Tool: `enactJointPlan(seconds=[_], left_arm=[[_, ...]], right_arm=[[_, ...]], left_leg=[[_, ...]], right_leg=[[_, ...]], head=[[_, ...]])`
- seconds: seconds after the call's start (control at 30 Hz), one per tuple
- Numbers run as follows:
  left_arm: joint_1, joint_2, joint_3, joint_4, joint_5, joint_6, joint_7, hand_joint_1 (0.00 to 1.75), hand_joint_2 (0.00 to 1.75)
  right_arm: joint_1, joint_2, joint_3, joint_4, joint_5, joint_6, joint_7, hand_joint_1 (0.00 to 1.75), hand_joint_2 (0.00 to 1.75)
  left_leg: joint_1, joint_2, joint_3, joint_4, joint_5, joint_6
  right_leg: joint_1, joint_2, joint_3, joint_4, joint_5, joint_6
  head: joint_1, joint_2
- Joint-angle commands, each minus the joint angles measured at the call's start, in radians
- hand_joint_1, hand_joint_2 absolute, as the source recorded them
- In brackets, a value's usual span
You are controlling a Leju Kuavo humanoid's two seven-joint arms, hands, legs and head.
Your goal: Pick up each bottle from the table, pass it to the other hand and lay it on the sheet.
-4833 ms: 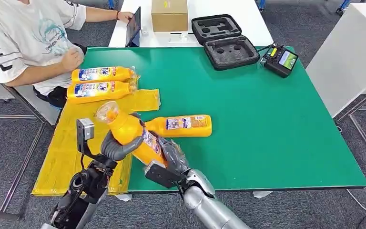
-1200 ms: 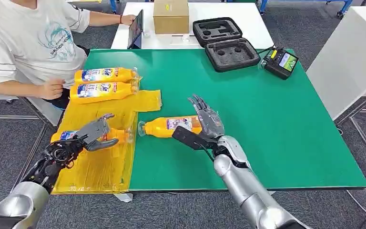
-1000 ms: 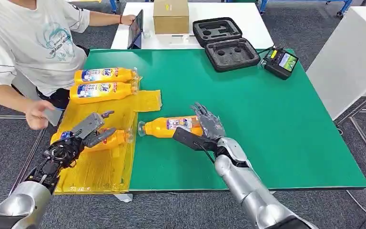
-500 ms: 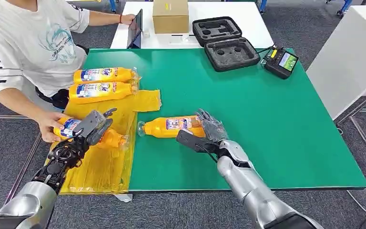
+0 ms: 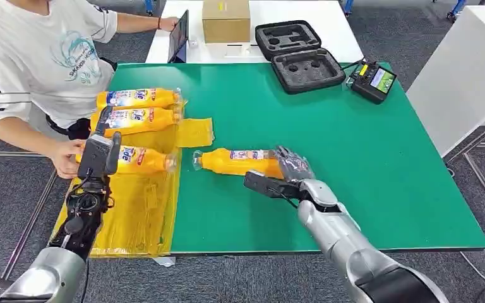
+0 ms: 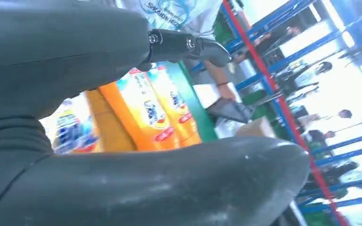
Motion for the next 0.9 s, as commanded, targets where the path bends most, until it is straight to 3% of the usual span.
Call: enactJointPlan(seconds=[0.03,0.27,0.6,0.77,0.9], left_arm=[[0.034,0.000,-0.060,-0.102,0.049,0.008,0.004,0.00,0.00],[0.058,-0.003,-0.081,-0.157,0.080,0.011,0.004,0.00,0.00],[0.099,0.011,-0.057,-0.197,0.131,0.021,0.004,0.00,0.00],[0.080,-0.006,-0.050,-0.160,0.132,0.001,0.004,0.00,0.00],[0.032,-0.018,-0.058,-0.097,0.132,-0.009,0.004,0.00,0.00]], right_arm=[[-0.135,0.007,0.034,0.157,0.042,0.006,0.004,0.00,1.75],[-0.180,0.024,0.066,0.196,0.082,0.019,0.021,0.00,1.75],[-0.236,0.071,0.053,0.188,0.048,0.058,-0.058,0.00,1.75],[-0.239,0.065,0.024,0.246,0.008,0.203,-0.040,0.00,1.75],[-0.216,0.045,-0.004,0.267,-0.021,0.247,-0.050,0.00,1.75]], left_leg=[[0.000,0.001,0.002,0.001,-0.002,-0.001],[0.001,0.001,0.001,0.000,-0.001,-0.001],[0.000,0.002,0.001,0.000,-0.002,-0.001],[0.001,0.000,0.003,0.000,-0.003,-0.001],[0.001,-0.004,0.000,0.000,-0.001,-0.001]], right_leg=[[0.000,0.002,0.001,0.001,-0.001,-0.001],[0.000,0.002,0.001,0.001,-0.001,0.000],[-0.001,0.003,-0.001,0.001,-0.001,-0.001],[0.000,0.001,0.003,0.000,-0.002,-0.001],[0.000,-0.003,0.001,0.000,-0.002,0.000]], head=[[0.000,0.000],[0.000,0.000],[0.000,0.000],[0.000,0.000],[0.000,0.000]])
